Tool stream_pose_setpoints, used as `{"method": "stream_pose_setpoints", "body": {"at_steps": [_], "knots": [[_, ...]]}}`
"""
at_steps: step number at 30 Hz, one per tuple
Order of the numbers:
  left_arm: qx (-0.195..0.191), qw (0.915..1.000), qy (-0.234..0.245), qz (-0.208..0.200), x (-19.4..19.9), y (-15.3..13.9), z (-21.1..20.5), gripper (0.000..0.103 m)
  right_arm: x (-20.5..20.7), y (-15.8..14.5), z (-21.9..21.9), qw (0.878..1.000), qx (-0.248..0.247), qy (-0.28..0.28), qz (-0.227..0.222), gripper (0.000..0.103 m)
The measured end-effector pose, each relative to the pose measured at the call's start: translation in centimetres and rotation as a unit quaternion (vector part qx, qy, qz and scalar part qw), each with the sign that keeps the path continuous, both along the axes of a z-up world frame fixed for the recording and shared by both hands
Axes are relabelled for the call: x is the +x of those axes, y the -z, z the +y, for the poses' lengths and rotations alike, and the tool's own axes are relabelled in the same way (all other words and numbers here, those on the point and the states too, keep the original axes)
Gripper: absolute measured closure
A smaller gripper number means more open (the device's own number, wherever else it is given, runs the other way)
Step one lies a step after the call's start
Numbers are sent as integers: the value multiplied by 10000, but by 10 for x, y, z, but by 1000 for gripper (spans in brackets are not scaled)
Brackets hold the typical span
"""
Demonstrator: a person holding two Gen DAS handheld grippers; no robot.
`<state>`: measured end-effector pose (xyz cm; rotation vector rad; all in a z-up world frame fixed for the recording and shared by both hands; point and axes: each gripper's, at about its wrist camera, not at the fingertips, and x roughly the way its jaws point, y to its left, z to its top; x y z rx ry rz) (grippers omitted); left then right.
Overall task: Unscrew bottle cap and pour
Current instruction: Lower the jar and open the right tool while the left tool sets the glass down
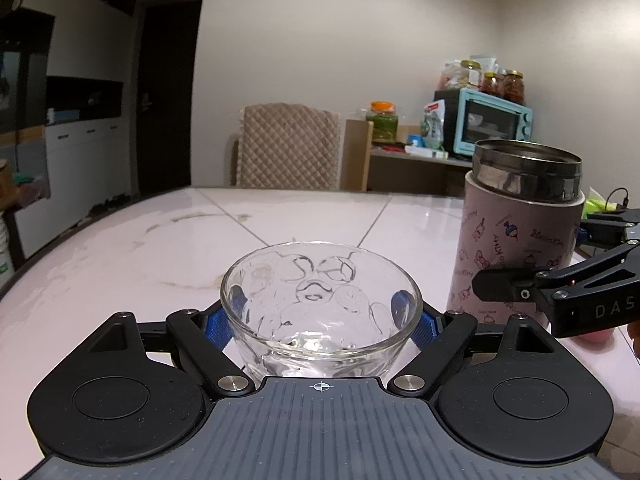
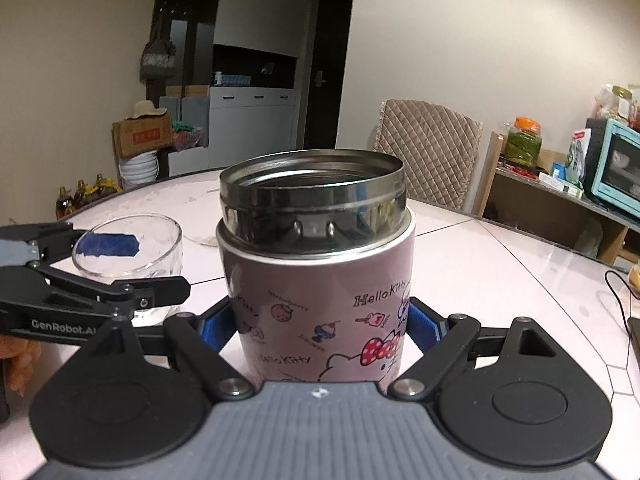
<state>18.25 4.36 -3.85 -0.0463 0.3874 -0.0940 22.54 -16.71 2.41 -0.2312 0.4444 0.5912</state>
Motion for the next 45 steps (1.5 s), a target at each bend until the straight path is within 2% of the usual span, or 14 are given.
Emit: {"method": "stream_pose_setpoints", "body": {"at_steps": [20, 45], "knots": [[-93, 9998, -200, 7, -2, 1, -3, 15, 8, 15, -18, 9974, 487, 365, 383, 15], [30, 9997, -239, -91, -6, -3, -8, 10, 1, 28, -23, 9966, 526, 409, 475, 15]]}}
